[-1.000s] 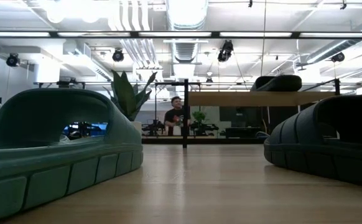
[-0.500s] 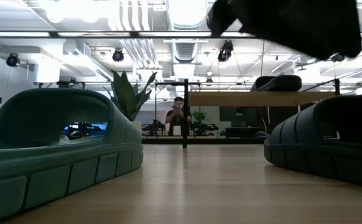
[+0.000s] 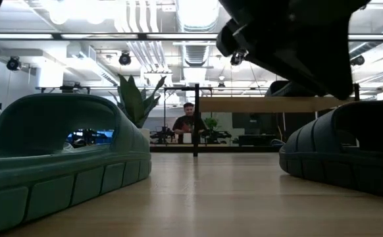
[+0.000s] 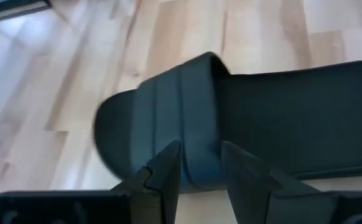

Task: Pick and place slides into the shelf
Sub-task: Put the black slipper on the shelf

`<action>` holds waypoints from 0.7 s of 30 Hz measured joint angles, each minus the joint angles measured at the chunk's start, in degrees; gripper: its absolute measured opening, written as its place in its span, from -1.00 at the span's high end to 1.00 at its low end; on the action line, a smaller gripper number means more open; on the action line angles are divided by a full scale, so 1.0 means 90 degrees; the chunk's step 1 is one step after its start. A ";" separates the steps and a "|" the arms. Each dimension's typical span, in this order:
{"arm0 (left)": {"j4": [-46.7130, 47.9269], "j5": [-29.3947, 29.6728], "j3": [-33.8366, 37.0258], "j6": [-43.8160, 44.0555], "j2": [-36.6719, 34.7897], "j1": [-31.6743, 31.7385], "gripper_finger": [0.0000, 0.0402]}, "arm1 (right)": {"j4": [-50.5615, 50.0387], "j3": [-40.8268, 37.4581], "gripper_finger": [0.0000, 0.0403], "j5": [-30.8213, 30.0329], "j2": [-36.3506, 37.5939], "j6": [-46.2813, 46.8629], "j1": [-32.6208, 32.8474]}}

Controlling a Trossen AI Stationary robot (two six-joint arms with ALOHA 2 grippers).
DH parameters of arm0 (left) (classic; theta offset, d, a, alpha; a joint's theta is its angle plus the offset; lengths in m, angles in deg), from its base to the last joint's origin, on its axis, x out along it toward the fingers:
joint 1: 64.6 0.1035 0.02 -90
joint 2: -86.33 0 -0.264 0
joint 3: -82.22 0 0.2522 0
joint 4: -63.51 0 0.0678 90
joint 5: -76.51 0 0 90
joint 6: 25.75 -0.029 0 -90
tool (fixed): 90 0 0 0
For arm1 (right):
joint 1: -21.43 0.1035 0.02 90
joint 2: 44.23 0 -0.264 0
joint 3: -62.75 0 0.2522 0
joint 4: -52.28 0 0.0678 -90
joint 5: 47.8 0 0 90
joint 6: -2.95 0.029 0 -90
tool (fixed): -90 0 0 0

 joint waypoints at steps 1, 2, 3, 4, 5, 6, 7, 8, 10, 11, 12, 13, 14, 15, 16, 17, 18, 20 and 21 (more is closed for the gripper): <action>-0.0006 0.0044 0.0011 -0.0075 0.0000 0.0001 0.50 | 0.0000 0.0000 0.05 -0.0004 0.0000 0.0017 0.0000; -0.0020 0.0043 0.0019 -0.0192 0.0000 0.0004 0.50 | -0.0001 0.0000 0.05 -0.0006 0.0000 0.0036 0.0000; -0.0020 0.0043 0.0022 -0.0313 0.0000 0.0002 0.50 | -0.0001 0.0000 0.05 -0.0010 0.0000 0.0053 0.0000; -0.0018 0.0041 0.0029 -0.0362 0.0000 0.0002 0.50 | 0.0000 0.0000 0.05 -0.0014 0.0000 0.0059 0.0000; -0.0018 0.0041 0.0040 -0.0379 0.0000 0.0003 0.50 | 0.0000 0.0000 0.05 -0.0026 0.0000 0.0059 0.0000; -0.0049 0.0041 0.0066 -0.0347 0.0000 0.0005 0.50 | -0.0002 0.0000 0.05 -0.0028 0.0000 0.0059 0.0000; -0.0065 0.0041 0.0098 -0.0332 0.0000 0.0005 0.50 | 0.0000 0.0000 0.05 -0.0046 0.0000 0.0063 0.0000; -0.0076 0.0041 0.0140 -0.0322 0.0000 0.0007 0.50 | 0.0000 0.0000 0.05 -0.0060 0.0000 0.0074 0.0000; -0.0115 0.0044 0.0167 -0.0320 0.0000 0.0005 0.50 | -0.0001 0.0000 0.05 -0.0086 0.0000 0.0088 0.0000; -0.0108 0.0045 0.0167 -0.0320 0.0000 0.0007 0.50 | -0.0001 0.0000 0.05 -0.0128 0.0000 0.0103 -0.0001; -0.0124 0.0047 0.0167 -0.0320 0.0000 0.0007 0.50 | -0.0002 0.0000 0.05 -0.0160 0.0000 0.0105 -0.0002; -0.0148 0.0046 0.0168 -0.0320 0.0000 0.0007 0.50 | 0.0000 0.0000 0.05 -0.0174 0.0000 0.0105 -0.0002; -0.0199 0.0044 0.0190 -0.0320 0.0000 0.0007 0.50 | -0.0002 0.0000 0.05 -0.0174 0.0000 0.0105 -0.0002; -0.0278 0.0044 0.0224 -0.0320 0.0000 0.0007 0.50 | 0.0000 0.0000 0.05 -0.0176 0.0000 0.0112 -0.0002; -0.0356 0.0046 0.0266 -0.0320 0.0000 0.0007 0.50 | -0.0001 0.0000 0.05 -0.0176 0.0000 0.0124 -0.0002; -0.0414 0.0041 0.0294 -0.0320 0.0000 0.0007 0.50 | 0.0000 0.0000 0.05 -0.0175 0.0000 0.0137 -0.0002; -0.0454 0.0030 0.0300 -0.0321 0.0000 0.0007 0.50 | 0.0000 0.0000 0.05 -0.0176 0.0000 0.0159 -0.0002; -0.0519 -0.0024 0.0307 -0.0320 0.0000 0.0002 0.50 | -0.0001 0.0000 0.05 -0.0176 0.0000 0.0177 -0.0002; -0.0580 -0.0060 0.0307 -0.0320 0.0000 -0.0014 0.50 | 0.0000 0.0000 0.05 -0.0174 0.0000 0.0175 -0.0002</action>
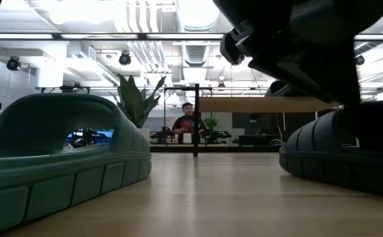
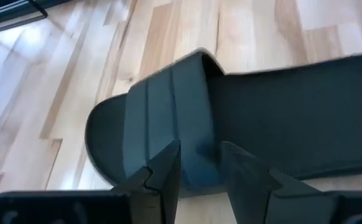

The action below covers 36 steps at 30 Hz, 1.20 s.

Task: Pick and place slides into the shelf
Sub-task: Put the black slipper on the shelf

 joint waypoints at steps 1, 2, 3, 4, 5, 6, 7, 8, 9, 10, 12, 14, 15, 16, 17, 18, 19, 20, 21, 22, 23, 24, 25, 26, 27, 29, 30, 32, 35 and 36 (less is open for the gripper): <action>-0.0020 -0.0015 0.0000 0.0000 0.0000 -0.0014 0.50 | -0.0001 0.0000 0.05 0.0000 0.0000 0.0000 0.0000; 0.0005 -0.0021 0.0000 0.0002 0.0000 -0.0024 0.50 | -0.0002 0.0000 0.05 0.0000 0.0000 0.0000 0.0000; 0.0013 -0.0039 0.0000 0.0002 0.0000 -0.0029 0.50 | 0.0000 0.0000 0.05 0.0000 0.0000 0.0000 0.0000; 0.0011 -0.0085 0.0000 0.0007 0.0000 -0.0039 0.50 | 0.0000 0.0000 0.05 -0.0002 0.0000 0.0000 0.0000; 0.0009 -0.0113 -0.0002 0.0009 0.0000 -0.0039 0.50 | -0.0002 -0.0002 0.05 -0.0002 0.0000 0.0000 0.0000; 0.0002 -0.0126 -0.0012 0.0007 0.0000 -0.0039 0.50 | -0.0002 -0.0002 0.05 -0.0002 0.0000 0.0000 0.0000; -0.0023 -0.0125 -0.0012 0.0009 0.0000 -0.0042 0.50 | -0.0002 -0.0002 0.05 -0.0001 0.0000 0.0000 0.0000; -0.0027 -0.0126 -0.0012 0.0009 0.0000 -0.0046 0.50 | -0.0002 -0.0002 0.05 -0.0002 0.0000 0.0000 0.0000; -0.0048 -0.0126 0.0011 0.0009 0.0000 -0.0046 0.50 | -0.0002 -0.0002 0.05 -0.0002 0.0000 0.0000 0.0000; -0.0048 -0.0124 0.0044 0.0011 0.0000 -0.0044 0.50 | -0.0002 -0.0002 0.05 -0.0002 0.0000 0.0000 0.0000; -0.0041 -0.0125 0.0127 0.0012 0.0000 -0.0025 0.50 | -0.0002 -0.0002 0.05 -0.0002 0.0000 0.0000 0.0000; -0.0053 -0.0103 0.0192 0.0015 -0.0001 0.0010 0.50 | -0.0002 -0.0002 0.05 -0.0005 0.0000 0.0002 0.0000; -0.0057 -0.0020 0.0225 0.0018 -0.0007 0.0026 0.50 | -0.0001 -0.0004 0.05 -0.0009 0.0000 0.0022 0.0000; -0.0064 0.0089 0.0255 0.0028 -0.0007 0.0047 0.50 | -0.0002 -0.0003 0.05 -0.0015 0.0000 0.0047 0.0000; -0.0051 0.0244 0.0276 0.0026 -0.0007 0.0062 0.50 | -0.0002 -0.0005 0.05 -0.0018 0.0000 0.0049 0.0000; -0.0035 0.0377 0.0289 0.0008 -0.0007 0.0087 0.50 | -0.0002 -0.0005 0.05 -0.0030 0.0000 0.0049 0.0000; -0.0069 0.0463 0.0297 0.0005 -0.0007 0.0116 0.50 | -0.0002 -0.0005 0.05 -0.0066 0.0000 0.0049 0.0000; -0.0149 0.0494 0.0316 0.0005 -0.0007 0.0159 0.50 | -0.0002 -0.0005 0.05 -0.0094 0.0000 0.0051 0.0000; -0.0269 0.0513 0.0350 0.0004 -0.0007 0.0203 0.50 | -0.0002 -0.0005 0.05 -0.0144 0.0000 0.0067 0.0000; -0.0404 0.0536 0.0398 0.0006 -0.0007 0.0250 0.50 | -0.0002 -0.0005 0.05 -0.0174 0.0000 0.0091 -0.0002; -0.0550 0.0546 0.0466 0.0005 -0.0007 0.0295 0.50 | -0.0002 -0.0005 0.05 -0.0183 0.0000 0.0107 -0.0002; -0.0679 0.0546 0.0537 0.0004 -0.0007 0.0344 0.50 | -0.0002 -0.0005 0.05 -0.0182 0.0000 0.0127 -0.0002; -0.0813 0.0547 0.0607 0.0004 -0.0007 0.0391 0.50 | -0.0001 -0.0005 0.05 -0.0183 0.0000 0.0172 -0.0002; -0.0911 0.0552 0.0652 0.0004 -0.0007 0.0437 0.50 | -0.0002 -0.0005 0.05 -0.0182 0.0000 0.0211 -0.0002; -0.1006 0.0551 0.0688 0.0003 -0.0007 0.0480 0.50 | -0.0002 -0.0005 0.05 -0.0180 0.0000 0.0233 -0.0002; -0.1166 0.0542 0.0737 -0.0026 -0.0007 0.0561 0.50 | -0.0002 -0.0005 0.05 -0.0180 0.0000 0.0262 -0.0002; -0.1287 0.0493 0.0783 -0.0061 -0.0007 0.0601 0.50 | -0.0002 -0.0005 0.05 -0.0180 0.0000 0.0262 -0.0002; -0.1532 0.0297 0.0876 -0.0216 -0.0007 0.0673 0.50 | 0.0000 -0.0005 0.05 -0.0178 0.0000 0.0262 -0.0002; -0.1673 0.0244 0.0950 -0.0507 -0.0015 0.0702 0.50 | -0.0002 -0.0012 0.05 -0.0175 0.0000 0.0286 -0.0002; -0.1723 0.0245 0.0974 -0.0590 -0.0015 0.0702 0.50 | 0.0000 -0.0012 0.05 -0.0175 0.0000 0.0313 -0.0002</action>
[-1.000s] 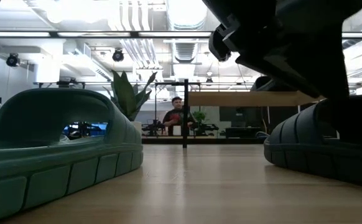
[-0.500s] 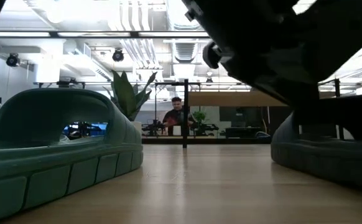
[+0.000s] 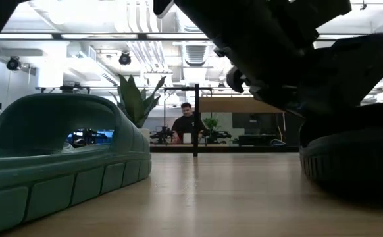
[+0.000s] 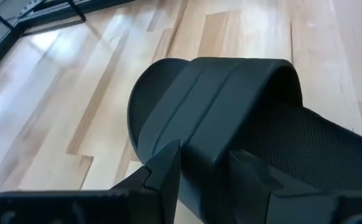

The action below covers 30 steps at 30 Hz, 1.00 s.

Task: Pick and place slides into the shelf
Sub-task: Put the black slipper on the shelf

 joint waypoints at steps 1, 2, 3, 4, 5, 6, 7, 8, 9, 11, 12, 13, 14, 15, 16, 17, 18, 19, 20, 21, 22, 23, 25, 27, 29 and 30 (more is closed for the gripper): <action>-0.0045 -0.0007 0.0024 -0.0093 0.0000 0.0005 0.50 | -0.0002 0.0000 0.05 0.0002 0.0000 0.0019 0.0000; -0.0075 -0.0015 0.0035 -0.0141 0.0000 0.0010 0.50 | -0.0002 0.0000 0.05 0.0002 0.0000 0.0030 0.0000; -0.0080 -0.0017 0.0039 -0.0154 0.0000 0.0012 0.50 | -0.0002 -0.0002 0.05 0.0002 0.0000 0.0050 0.0000; -0.0089 -0.0023 0.0039 -0.0229 0.0000 0.0014 0.50 | -0.0002 -0.0005 0.05 0.0004 0.0000 0.0070 0.0000; -0.0091 -0.0031 0.0039 -0.0317 0.0000 0.0016 0.50 | -0.0002 -0.0005 0.05 0.0005 0.0000 0.0070 0.0000; -0.0096 -0.0033 0.0040 -0.0431 0.0000 0.0023 0.50 | -0.0002 -0.0005 0.05 0.0005 0.0000 0.0070 0.0000; -0.0110 -0.0034 0.0041 -0.0529 0.0000 0.0032 0.50 | -0.0002 -0.0005 0.05 0.0005 0.0000 0.0070 0.0000; -0.0143 -0.0034 0.0041 -0.0599 0.0000 0.0044 0.50 | 0.0000 -0.0010 0.05 0.0005 0.0000 0.0073 0.0000; -0.0180 -0.0039 0.0042 -0.0629 0.0000 0.0058 0.50 | -0.0002 -0.0014 0.05 0.0005 0.0000 0.0099 0.0000; -0.0289 -0.0053 0.0046 -0.0627 0.0000 0.0103 0.50 | -0.0002 -0.0036 0.05 0.0005 0.0000 0.0200 0.0000; -0.0335 -0.0061 0.0049 -0.0623 0.0000 0.0130 0.50 | -0.0002 -0.0051 0.05 0.0006 0.0000 0.0241 0.0000; -0.0362 -0.0079 0.0048 -0.0620 0.0000 0.0162 0.50 | -0.0001 -0.0064 0.05 0.0007 0.0000 0.0276 0.0000; -0.0387 -0.0083 0.0049 -0.0617 0.0000 0.0188 0.51 | -0.0001 -0.0087 0.05 0.0007 0.0000 0.0310 0.0000; -0.0415 -0.0083 0.0049 -0.0617 0.0000 0.0213 0.52 | -0.0002 -0.0111 0.05 0.0007 0.0000 0.0358 0.0000; -0.0428 -0.0082 0.0049 -0.0617 0.0000 0.0232 0.54 | -0.0002 -0.0140 0.05 0.0007 0.0000 0.0395 0.0000; -0.0430 -0.0083 0.0049 -0.0617 0.0000 0.0253 0.57 | 0.0000 -0.0171 0.05 0.0007 0.0000 0.0405 0.0000; -0.0435 -0.0083 0.0049 -0.0620 0.0000 0.0279 0.61 | -0.0002 -0.0203 0.05 0.0009 0.0000 0.0405 0.0000; -0.0444 -0.0078 0.0049 -0.0627 0.0000 0.0298 0.65 | 0.0000 -0.0236 0.05 0.0008 0.0000 0.0424 0.0000; -0.0460 -0.0077 0.0049 -0.0636 0.0000 0.0318 0.71 | -0.0002 -0.0274 0.05 0.0010 0.0000 0.0485 0.0000; -0.0462 -0.0094 0.0049 -0.0640 0.0000 0.0340 0.78 | -0.0002 -0.0307 0.05 0.0008 0.0000 0.0566 0.0000; -0.0462 -0.0148 0.0049 -0.0644 0.0000 0.0362 0.85 | -0.0001 -0.0332 0.05 0.0010 0.0000 0.0622 0.0000; -0.0466 -0.0241 0.0046 -0.0644 0.0000 0.0387 0.91 | 0.0002 -0.0355 0.05 0.0012 0.0000 0.0680 0.0000; -0.0466 -0.0382 0.0044 -0.0631 0.0000 0.0429 0.96 | 0.0000 -0.0395 0.05 0.0012 0.0000 0.0774 0.0000; -0.0459 -0.0408 0.0044 -0.0624 -0.0002 0.0447 0.96 | 0.0005 -0.0416 0.05 0.0010 0.0000 0.0784 0.0000; -0.0419 -0.0420 0.0044 -0.0635 -0.0038 0.0456 0.98 | 0.0004 -0.0420 0.05 -0.0001 0.0000 0.0784 0.0000; -0.0387 -0.0418 0.0044 -0.0648 -0.0071 0.0458 0.99 | 0.0005 -0.0420 0.05 -0.0020 0.0000 0.0784 0.0000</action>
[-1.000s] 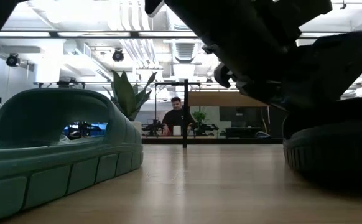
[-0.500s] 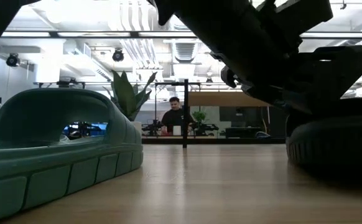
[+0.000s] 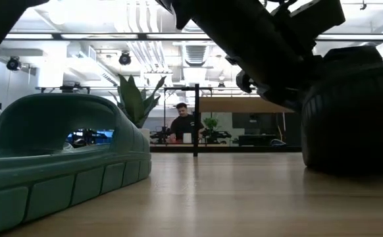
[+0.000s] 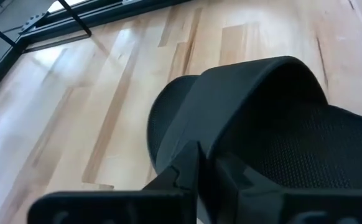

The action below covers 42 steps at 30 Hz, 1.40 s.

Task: Pick and place slides into the shelf
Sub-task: Put the black slipper on the shelf

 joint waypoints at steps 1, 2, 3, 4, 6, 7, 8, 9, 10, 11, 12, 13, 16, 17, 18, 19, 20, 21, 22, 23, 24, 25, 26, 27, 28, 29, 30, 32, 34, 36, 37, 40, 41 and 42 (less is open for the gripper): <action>0.0061 -0.0011 0.0000 -0.0059 -0.0069 0.0007 0.99 | 0.0001 0.0000 0.05 -0.0039 0.0000 0.0000 0.0000; 0.0130 -0.0012 0.0000 -0.0106 -0.0139 0.0008 0.99 | 0.0003 0.0000 0.05 -0.0099 0.0000 0.0002 0.0000; 0.0218 0.0013 -0.0026 -0.0127 -0.0176 0.0008 0.99 | 0.0002 0.0000 0.05 -0.0151 0.0000 0.0000 0.0000; 0.0348 0.0119 -0.0088 -0.0140 -0.0257 0.0007 0.99 | -0.0002 0.0000 0.05 -0.0212 0.0000 -0.0001 0.0000; 0.0770 0.0363 -0.0155 -0.0211 -0.0483 0.0005 0.99 | -0.0003 0.0000 0.05 -0.0356 0.0001 -0.0006 0.0000; 0.0921 0.0489 -0.0169 -0.0270 -0.0629 0.0003 0.99 | -0.0006 0.0002 0.05 -0.0434 0.0007 -0.0007 0.0000; 0.1026 0.0643 -0.0178 -0.0291 -0.0803 0.0003 0.99 | 0.0006 0.0002 0.05 -0.0508 0.0011 -0.0032 0.0000; 0.1149 0.0814 -0.0182 -0.0306 -0.0997 -0.0001 1.00 | 0.0005 0.0002 0.05 -0.0580 0.0015 -0.0049 0.0000; 0.1323 0.0983 -0.0182 -0.0312 -0.1189 0.0006 1.00 | -0.0002 0.0002 0.05 -0.0666 0.0022 -0.0082 0.0000; 0.1405 0.1159 -0.0175 -0.0331 -0.1350 0.0018 1.00 | 0.0000 0.0002 0.05 -0.0758 0.0029 -0.0141 0.0000; 0.1449 0.1299 -0.0164 -0.0324 -0.1552 0.0028 1.00 | 0.0014 0.0002 0.05 -0.0849 0.0039 -0.0195 0.0000; 0.1550 0.1420 -0.0151 -0.0325 -0.1715 0.0055 1.00 | 0.0023 0.0002 0.05 -0.0950 0.0045 -0.0255 0.0000; 0.1639 0.1890 -0.0136 -0.0406 -0.2163 0.0222 1.00 | 0.0063 0.0002 0.05 -0.1391 0.0079 -0.0431 0.0000; 0.1635 0.2099 -0.0138 -0.0470 -0.2268 0.0295 1.00 | 0.0059 0.0002 0.05 -0.1580 0.0091 -0.0445 0.0000; 0.1635 0.2298 -0.0138 -0.0559 -0.2390 0.0378 1.00 | 0.0056 0.0005 0.05 -0.1819 0.0116 -0.0489 0.0000; 0.1639 0.2445 -0.0138 -0.0616 -0.2475 0.0480 1.00 | 0.0087 0.0002 0.05 -0.2072 0.0135 -0.0534 0.0002; 0.1638 0.2562 -0.0138 -0.0634 -0.2555 0.0596 1.00 | 0.0110 0.0002 0.05 -0.2362 0.0153 -0.0546 0.0002; 0.1648 0.2646 -0.0138 -0.0626 -0.2590 0.0729 1.00 | 0.0117 0.0002 0.05 -0.2693 0.0177 -0.0542 0.0000; 0.1649 0.2752 -0.0141 -0.0600 -0.2597 0.0876 1.00 | 0.0136 0.0002 0.05 -0.3043 0.0194 -0.0512 0.0002; 0.1659 0.2864 -0.0167 -0.0596 -0.2598 0.1017 1.00 | 0.0163 0.0004 0.05 -0.3406 0.0210 -0.0449 0.0002; 0.1690 0.2918 -0.0186 -0.0601 -0.2589 0.1161 1.00 | 0.0175 0.0002 0.05 -0.3733 0.0231 -0.0362 0.0000; 0.1698 0.2911 -0.0205 -0.0601 -0.2582 0.1310 1.00 | 0.0186 0.0002 0.05 -0.4061 0.0251 -0.0254 0.0000; 0.1676 0.2871 -0.0227 -0.0593 -0.2581 0.1460 1.00 | 0.0187 0.0003 0.05 -0.4348 0.0270 -0.0149 0.0000; 0.1650 0.2814 -0.0244 -0.0593 -0.2581 0.1605 1.00 | 0.0185 0.0004 0.05 -0.4608 0.0280 -0.0065 0.0000; 0.1622 0.2768 -0.0249 -0.0593 -0.2580 0.1757 1.00 | 0.0186 0.0002 0.05 -0.4860 0.0306 -0.0044 0.0000; 0.1616 0.2758 -0.0255 -0.0595 -0.2577 0.1911 1.00 | 0.0177 0.0003 0.05 -0.5076 0.0329 -0.0046 0.0000; 0.1623 0.2725 -0.0255 -0.0602 -0.2549 0.2071 1.00 | 0.0168 0.0002 0.05 -0.5244 0.0366 -0.0045 -0.0023; 0.1616 0.2310 -0.0248 -0.0645 -0.2484 0.2416 1.00 | 0.0144 0.0005 0.05 -0.5446 0.0468 0.0082 -0.0131; 0.1503 0.1765 -0.0245 -0.0657 -0.2370 0.2771 1.00 | 0.0067 0.0005 0.05 -0.5467 0.0589 0.0336 -0.0283; 0.1272 0.1311 -0.0239 -0.0658 -0.2261 0.3073 1.00 | -0.0012 0.0005 0.05 -0.5437 0.0697 0.0651 -0.0443; 0.1145 0.1166 -0.0240 -0.0695 -0.2211 0.3201 1.00 | -0.0010 0.0005 0.05 -0.5439 0.0736 0.0722 -0.0535; 0.0727 0.0884 -0.0278 -0.1176 -0.2011 0.3435 1.00 | -0.0007 0.0005 0.05 -0.5439 0.0859 0.0784 -0.0808; 0.0629 0.0855 -0.0286 -0.1350 -0.1932 0.3470 1.00 | -0.0007 0.0005 0.05 -0.5437 0.0891 0.0784 -0.0905; 0.0526 0.0830 -0.0319 -0.1473 -0.1855 0.3508 1.00 | -0.0007 0.0005 0.05 -0.5437 0.0936 0.0777 -0.1007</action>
